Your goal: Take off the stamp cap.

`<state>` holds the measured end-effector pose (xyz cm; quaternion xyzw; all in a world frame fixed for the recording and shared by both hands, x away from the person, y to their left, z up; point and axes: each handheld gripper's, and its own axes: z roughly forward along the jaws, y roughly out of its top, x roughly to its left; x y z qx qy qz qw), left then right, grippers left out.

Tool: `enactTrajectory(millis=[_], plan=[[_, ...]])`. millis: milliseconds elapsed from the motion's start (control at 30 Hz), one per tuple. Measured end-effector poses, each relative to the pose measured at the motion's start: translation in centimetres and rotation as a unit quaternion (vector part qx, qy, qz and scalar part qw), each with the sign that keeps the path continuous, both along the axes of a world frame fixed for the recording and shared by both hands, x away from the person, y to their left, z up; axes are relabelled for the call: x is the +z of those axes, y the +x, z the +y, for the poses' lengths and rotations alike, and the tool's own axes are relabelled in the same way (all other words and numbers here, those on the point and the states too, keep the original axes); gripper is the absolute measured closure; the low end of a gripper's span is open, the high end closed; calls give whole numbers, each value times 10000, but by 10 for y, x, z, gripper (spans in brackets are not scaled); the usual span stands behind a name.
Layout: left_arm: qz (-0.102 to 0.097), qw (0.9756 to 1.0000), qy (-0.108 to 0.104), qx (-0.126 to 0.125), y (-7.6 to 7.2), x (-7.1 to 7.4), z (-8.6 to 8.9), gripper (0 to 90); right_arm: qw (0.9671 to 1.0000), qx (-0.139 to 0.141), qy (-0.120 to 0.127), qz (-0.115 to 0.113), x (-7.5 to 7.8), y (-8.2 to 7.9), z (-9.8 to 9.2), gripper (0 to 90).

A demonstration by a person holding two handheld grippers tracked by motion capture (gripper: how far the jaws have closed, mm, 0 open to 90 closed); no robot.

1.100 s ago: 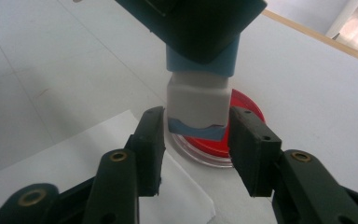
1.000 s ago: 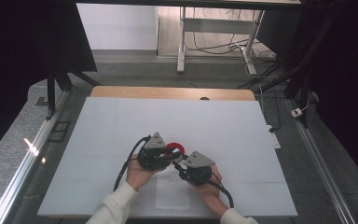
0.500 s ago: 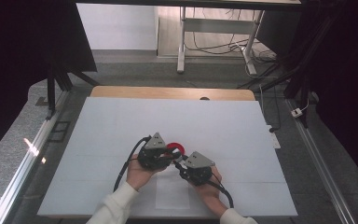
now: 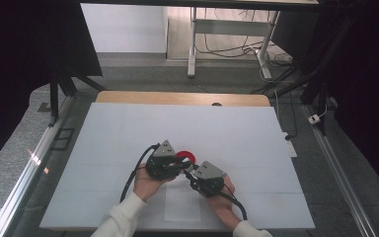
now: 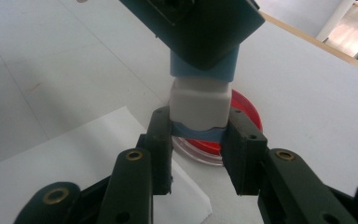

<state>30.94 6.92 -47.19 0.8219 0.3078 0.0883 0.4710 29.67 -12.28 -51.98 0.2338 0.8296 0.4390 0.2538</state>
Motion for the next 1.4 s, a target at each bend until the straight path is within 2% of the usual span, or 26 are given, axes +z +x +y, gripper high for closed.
enactTrajectory(millis=[367, 567, 1067, 1167, 1233, 1267, 1333, 1400], plan=[[-5, 10000, -27, -5, 0, 0, 1, 751, 10000, -18, -27, -62, 0, -1, 0, 649], [-100, 9999, -63, 6, -2, 2, 0, 751, 9998, -36, -49, -206, 2, -3, -1, 649], [-84, 9999, -127, 27, -2, 2, 1, 752, 9998, -68, 78, -193, 1, -3, -1, 650], [-100, 9999, -121, 19, -2, 2, 1, 751, 9997, -39, -69, -216, 2, -3, -1, 650], [-301, 9992, -133, 237, -4, 6, 6, 752, 9992, -56, -354, -181, 0, -2, -1, 651], [-307, 9988, -241, 283, -3, 9, 11, 752, 9988, -78, -450, -176, -3, -1, -2, 651], [-208, 9980, -469, 375, -1, 11, 22, 752, 9995, -162, -257, -87, -5, 2, -5, 651], [-92, 9976, -563, 395, 1, 10, 28, 752, 9996, -177, -159, -126, -1, 3, -7, 651]])
